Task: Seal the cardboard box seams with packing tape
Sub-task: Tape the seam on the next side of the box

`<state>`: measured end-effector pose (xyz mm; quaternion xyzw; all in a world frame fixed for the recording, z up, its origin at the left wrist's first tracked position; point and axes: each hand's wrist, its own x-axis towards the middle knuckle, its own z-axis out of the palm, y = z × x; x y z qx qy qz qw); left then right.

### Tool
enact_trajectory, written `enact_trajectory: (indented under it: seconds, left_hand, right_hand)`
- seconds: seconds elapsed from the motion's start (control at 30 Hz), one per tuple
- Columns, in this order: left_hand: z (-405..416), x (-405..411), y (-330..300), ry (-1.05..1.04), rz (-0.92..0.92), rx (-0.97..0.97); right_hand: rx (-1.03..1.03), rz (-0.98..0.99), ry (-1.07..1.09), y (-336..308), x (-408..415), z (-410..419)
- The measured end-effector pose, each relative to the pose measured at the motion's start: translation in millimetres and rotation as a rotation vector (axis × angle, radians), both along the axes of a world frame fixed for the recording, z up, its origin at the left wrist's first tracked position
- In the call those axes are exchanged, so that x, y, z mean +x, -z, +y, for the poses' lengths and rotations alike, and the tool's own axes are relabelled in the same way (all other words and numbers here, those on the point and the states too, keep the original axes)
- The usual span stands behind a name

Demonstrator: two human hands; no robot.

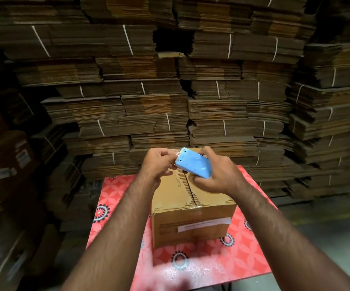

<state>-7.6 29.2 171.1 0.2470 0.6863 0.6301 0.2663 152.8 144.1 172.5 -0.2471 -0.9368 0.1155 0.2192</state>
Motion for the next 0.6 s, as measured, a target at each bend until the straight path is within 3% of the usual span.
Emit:
enact_trajectory:
  seconds: [0.2, 0.33, 0.6]
  left_hand:
    - [6, 9, 39, -0.206, -0.034, -0.055]
    - [1, 5, 67, -0.320, -0.081, -0.037]
    - [-11, 17, 106, -0.393, -0.142, -0.178]
  right_hand:
    - [0.249, -0.227, -0.176, -2, -3, 26]
    - [0.305, -0.318, -0.267, 15, -2, 46]
    - [0.373, -0.428, -0.420, 45, -14, 72]
